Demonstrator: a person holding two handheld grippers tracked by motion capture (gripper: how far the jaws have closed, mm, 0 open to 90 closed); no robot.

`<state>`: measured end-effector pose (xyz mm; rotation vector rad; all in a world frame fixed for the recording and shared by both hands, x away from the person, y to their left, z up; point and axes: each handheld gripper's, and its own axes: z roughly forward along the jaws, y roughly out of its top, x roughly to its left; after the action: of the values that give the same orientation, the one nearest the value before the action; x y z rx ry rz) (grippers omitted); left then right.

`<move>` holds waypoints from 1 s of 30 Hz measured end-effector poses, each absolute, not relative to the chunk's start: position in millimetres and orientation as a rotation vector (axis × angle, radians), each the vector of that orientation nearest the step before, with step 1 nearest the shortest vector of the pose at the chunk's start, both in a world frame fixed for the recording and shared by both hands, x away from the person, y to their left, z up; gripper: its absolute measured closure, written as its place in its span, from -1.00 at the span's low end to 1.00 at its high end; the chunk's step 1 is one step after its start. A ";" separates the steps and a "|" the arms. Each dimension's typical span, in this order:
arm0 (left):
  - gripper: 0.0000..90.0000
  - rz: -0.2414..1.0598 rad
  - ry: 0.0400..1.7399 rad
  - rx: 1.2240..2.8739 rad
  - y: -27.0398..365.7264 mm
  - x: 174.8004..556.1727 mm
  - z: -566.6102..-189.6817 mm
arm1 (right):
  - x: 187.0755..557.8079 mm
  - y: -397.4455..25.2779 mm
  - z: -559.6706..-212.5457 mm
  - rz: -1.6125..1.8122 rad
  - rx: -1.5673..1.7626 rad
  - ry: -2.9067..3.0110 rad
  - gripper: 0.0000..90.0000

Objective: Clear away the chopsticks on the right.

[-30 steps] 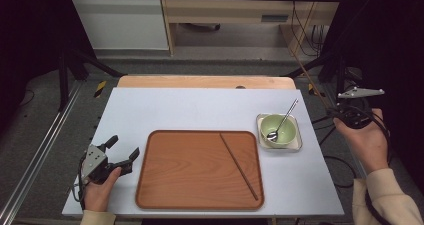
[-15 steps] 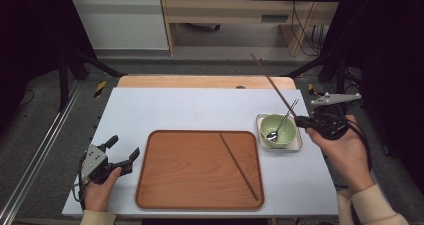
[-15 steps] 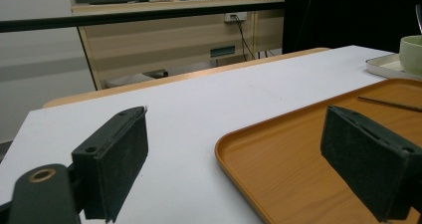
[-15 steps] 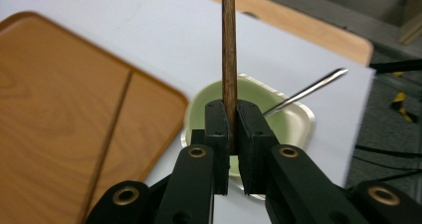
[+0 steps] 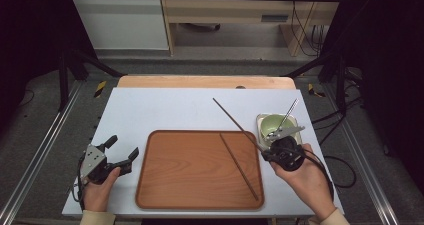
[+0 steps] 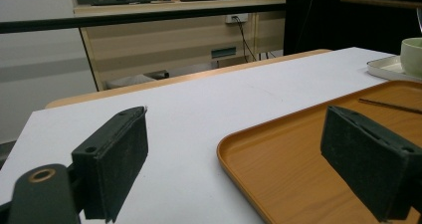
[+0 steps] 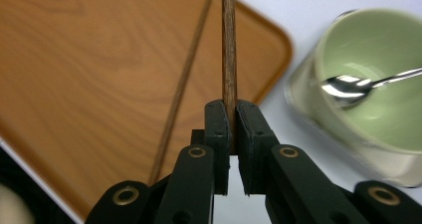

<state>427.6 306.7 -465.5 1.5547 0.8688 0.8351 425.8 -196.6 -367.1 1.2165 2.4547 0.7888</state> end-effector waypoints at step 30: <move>-0.75 0.834 0.864 1.555 305.9 427.3 -464.8 | 373.9 -168.7 -432.1 0.720 1.315 2.633 0.88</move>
<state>427.3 305.9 -464.8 1.5553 0.8642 0.8340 373.9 -168.7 -432.1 1.3149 2.6327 0.7205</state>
